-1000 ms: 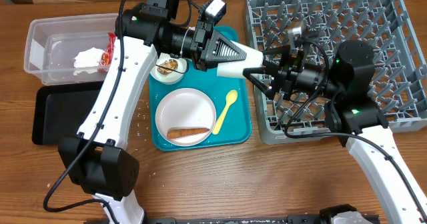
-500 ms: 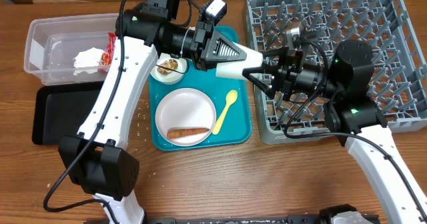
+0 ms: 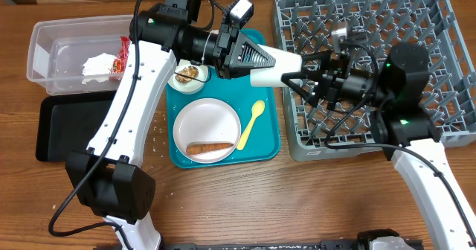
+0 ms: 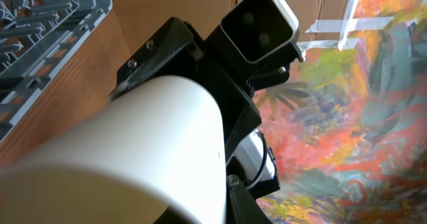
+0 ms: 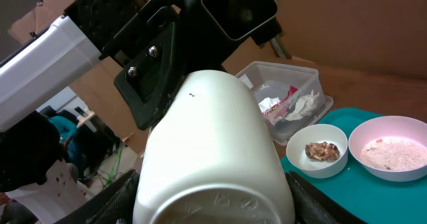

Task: Sort waste into correct bins and load items into the dishwasher
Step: 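Grasp the cup's base with the right gripper from the left gripper, then lower the cup into the dish rack with the right gripper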

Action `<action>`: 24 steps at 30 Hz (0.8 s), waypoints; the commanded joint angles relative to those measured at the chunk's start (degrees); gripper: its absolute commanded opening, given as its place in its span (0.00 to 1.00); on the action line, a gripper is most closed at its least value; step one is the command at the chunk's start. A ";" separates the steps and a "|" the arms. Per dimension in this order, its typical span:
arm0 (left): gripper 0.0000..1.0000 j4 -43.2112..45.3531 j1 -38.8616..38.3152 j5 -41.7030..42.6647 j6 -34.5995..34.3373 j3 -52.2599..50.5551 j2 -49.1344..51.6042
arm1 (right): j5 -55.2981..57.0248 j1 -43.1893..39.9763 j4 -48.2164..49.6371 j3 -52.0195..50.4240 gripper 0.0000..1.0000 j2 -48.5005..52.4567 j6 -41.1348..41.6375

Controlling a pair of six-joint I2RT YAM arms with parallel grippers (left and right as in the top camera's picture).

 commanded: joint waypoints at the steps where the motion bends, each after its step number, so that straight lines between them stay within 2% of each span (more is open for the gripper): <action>1: 0.15 -0.17 -0.28 1.27 -1.03 0.42 0.13 | -2.10 -3.34 0.52 1.22 0.42 0.15 0.68; 15: 0.14 0.13 0.13 1.25 -1.03 0.42 0.13 | -5.25 -14.29 -1.25 1.22 0.42 0.15 1.31; 19: 0.14 0.85 0.15 1.22 -1.01 0.42 0.13 | -2.27 -17.18 -7.21 1.22 0.43 0.15 1.29; 24: 0.14 5.97 0.15 -1.95 -0.96 0.42 0.13 | 8.09 -17.57 -18.27 1.57 0.43 -0.04 -0.46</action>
